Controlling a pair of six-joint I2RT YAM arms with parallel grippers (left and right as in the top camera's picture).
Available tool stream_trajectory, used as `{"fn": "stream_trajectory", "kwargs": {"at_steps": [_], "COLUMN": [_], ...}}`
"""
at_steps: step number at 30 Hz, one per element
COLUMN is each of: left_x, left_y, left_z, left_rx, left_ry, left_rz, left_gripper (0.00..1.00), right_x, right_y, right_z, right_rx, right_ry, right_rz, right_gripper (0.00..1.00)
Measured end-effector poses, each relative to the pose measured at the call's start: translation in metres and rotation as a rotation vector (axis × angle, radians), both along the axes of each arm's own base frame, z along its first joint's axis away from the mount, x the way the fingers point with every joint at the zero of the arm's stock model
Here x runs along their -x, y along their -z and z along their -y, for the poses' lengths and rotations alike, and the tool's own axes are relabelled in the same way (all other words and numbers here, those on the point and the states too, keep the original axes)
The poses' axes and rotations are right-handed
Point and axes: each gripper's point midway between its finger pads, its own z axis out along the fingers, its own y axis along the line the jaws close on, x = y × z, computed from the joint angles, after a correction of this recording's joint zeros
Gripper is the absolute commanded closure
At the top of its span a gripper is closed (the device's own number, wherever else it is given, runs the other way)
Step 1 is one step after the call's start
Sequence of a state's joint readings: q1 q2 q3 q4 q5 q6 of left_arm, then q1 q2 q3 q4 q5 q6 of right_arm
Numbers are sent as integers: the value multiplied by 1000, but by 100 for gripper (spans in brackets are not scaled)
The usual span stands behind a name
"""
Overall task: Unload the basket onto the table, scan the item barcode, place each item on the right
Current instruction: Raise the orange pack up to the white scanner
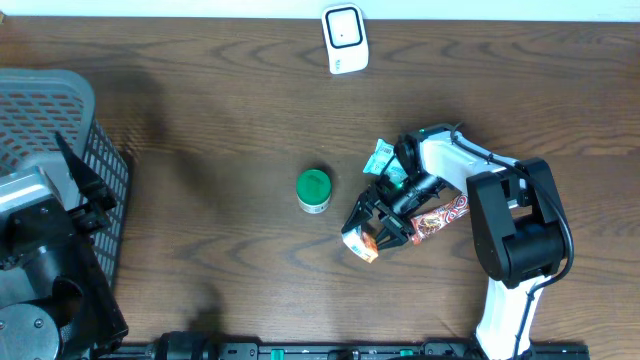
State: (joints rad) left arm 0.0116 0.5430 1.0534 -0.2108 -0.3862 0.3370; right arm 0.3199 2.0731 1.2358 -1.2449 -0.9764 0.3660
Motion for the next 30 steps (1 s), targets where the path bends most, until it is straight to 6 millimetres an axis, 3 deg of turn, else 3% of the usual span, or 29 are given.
{"fn": "stream_trajectory", "kwargs": {"at_steps": [16,19,21,24,30], "left_x": [0,-1,-3,-5,-6], "left_y": [0,0,-1,-1,-1], "left_z": [0,2,6,11,14], "left_rx": [0,-3,-8,-14,-19], "left_ry": [0,15,38,66,87], "left_rz": [0,0,0,-1,-3], "left_gripper": [15,15,15,15,15], "right_x": [6,1,-7,-27,-68], "right_y": [-9,-11,-16,-30,-75], "right_z": [-1,-4,-7,-12,-11], "right_rx": [-56,-88,-110,-123,-58], "right_ry": [-24,-33,-42,-58,-127], "right_rz": [2,38,82,156,327], "right_gripper": [39,48,54,54,53]}}
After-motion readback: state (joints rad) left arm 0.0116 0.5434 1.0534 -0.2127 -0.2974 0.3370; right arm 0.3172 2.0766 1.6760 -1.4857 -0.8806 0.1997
